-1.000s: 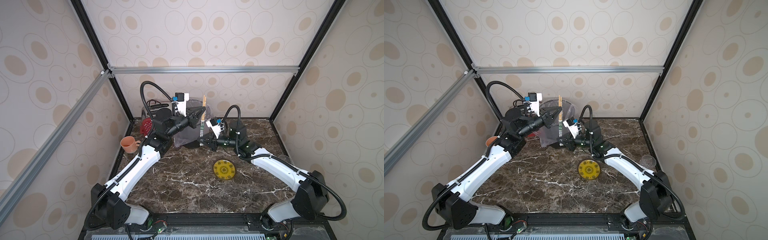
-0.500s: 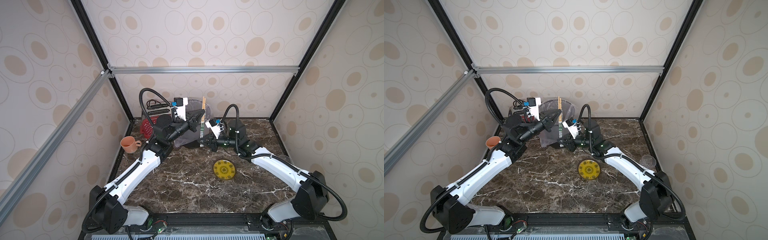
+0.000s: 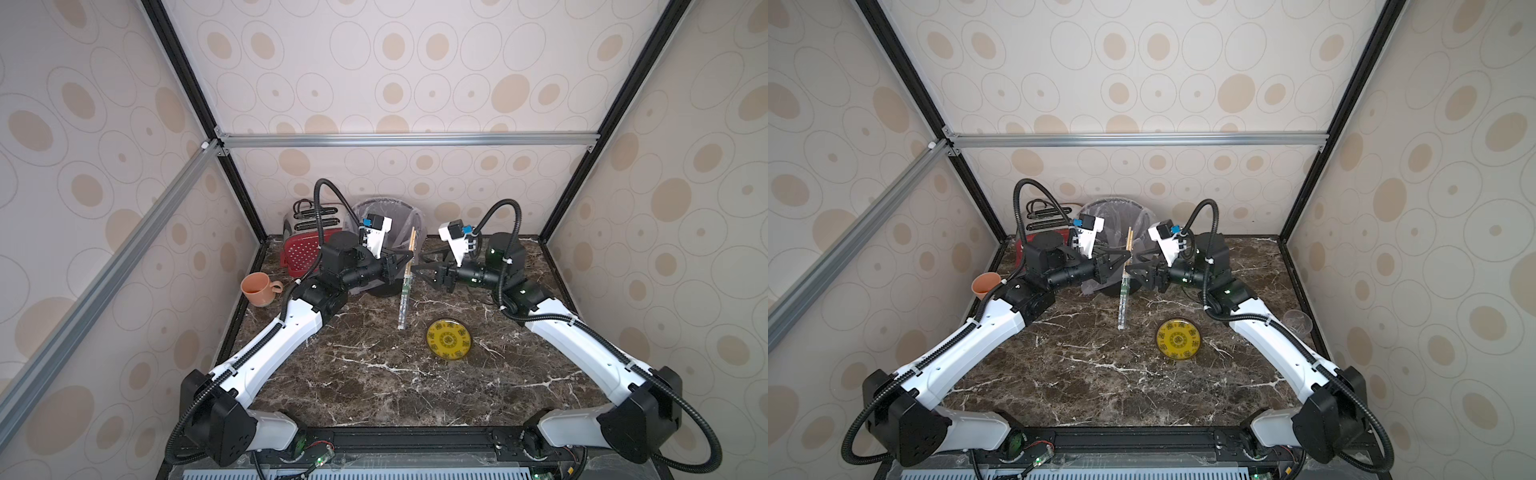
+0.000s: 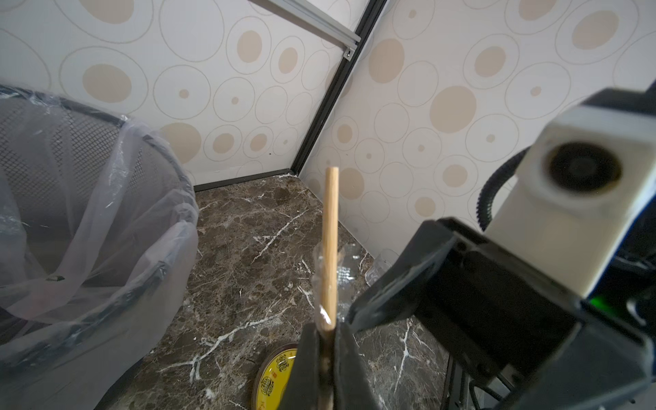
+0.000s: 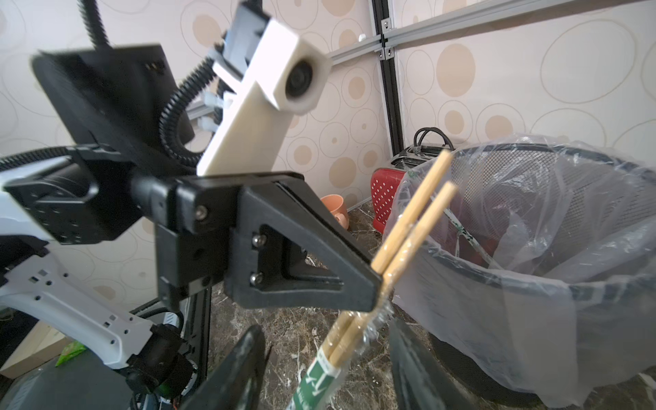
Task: Remove the packaging of disposable chopsticks
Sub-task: Remove the packet bag from the disposable chopsticks.
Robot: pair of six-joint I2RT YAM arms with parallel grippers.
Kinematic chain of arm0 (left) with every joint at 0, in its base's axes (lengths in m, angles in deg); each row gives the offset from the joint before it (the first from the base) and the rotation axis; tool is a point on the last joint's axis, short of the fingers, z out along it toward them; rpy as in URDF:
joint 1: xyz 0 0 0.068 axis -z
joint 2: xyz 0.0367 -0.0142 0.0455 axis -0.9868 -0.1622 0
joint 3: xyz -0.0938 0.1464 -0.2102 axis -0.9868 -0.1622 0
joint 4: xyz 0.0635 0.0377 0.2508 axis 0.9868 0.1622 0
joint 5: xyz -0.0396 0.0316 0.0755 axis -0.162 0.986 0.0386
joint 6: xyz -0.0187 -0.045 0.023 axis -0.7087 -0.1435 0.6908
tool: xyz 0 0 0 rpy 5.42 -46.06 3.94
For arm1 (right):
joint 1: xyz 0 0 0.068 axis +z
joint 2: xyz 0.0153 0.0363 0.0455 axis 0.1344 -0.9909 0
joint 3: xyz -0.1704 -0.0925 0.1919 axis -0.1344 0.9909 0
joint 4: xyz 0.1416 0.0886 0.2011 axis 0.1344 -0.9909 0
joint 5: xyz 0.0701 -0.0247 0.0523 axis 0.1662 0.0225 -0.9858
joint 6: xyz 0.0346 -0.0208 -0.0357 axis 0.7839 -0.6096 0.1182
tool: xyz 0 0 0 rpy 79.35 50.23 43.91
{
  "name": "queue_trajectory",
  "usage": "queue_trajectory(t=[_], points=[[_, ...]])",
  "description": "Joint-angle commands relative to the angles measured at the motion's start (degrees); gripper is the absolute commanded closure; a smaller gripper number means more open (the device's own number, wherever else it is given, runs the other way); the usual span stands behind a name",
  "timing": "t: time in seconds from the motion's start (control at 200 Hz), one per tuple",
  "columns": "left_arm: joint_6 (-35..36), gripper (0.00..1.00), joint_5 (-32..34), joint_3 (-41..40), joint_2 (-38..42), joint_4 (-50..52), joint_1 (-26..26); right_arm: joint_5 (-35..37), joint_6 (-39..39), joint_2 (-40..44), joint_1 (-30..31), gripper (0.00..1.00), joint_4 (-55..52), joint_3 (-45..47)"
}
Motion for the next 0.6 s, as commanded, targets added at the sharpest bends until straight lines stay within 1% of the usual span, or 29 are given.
queue_trajectory(t=[0.0,0.115,0.175,0.28,0.406,0.531,0.596], points=[[2.02,1.00,-2.87,-0.08,0.26,-0.13,0.07,-4.98,3.90,1.26,-3.86,0.43,-1.16,-4.28],[1.80,1.00,-5.02,-1.39,0.58,-3.41,0.08,-10.05,6.56,-3.33,-4.82,0.43,-2.68,-10.98],[1.66,1.00,-6.16,-1.94,0.85,-5.48,0.06,-12.58,8.80,-6.12,-4.82,0.43,-1.73,-13.81],[1.93,1.00,-7.62,-1.62,0.86,-6.33,0.09,-14.68,11.30,-9.39,-4.84,0.44,-0.02,-16.74],[1.73,1.00,-7.99,-1.36,0.73,-6.87,0.06,-15.24,12.75,-10.97,-4.82,0.45,1.64,-17.48],[1.82,1.00,-7.71,-1.79,1.29,-7.76,0.05,-14.89,11.72,-11.37,-4.85,0.44,-0.12,-17.46],[1.76,1.00,-7.54,-1.71,1.40,-7.84,0.05,-15.39,12.61,-11.25,-4.88,0.45,1.15,-16.83]])
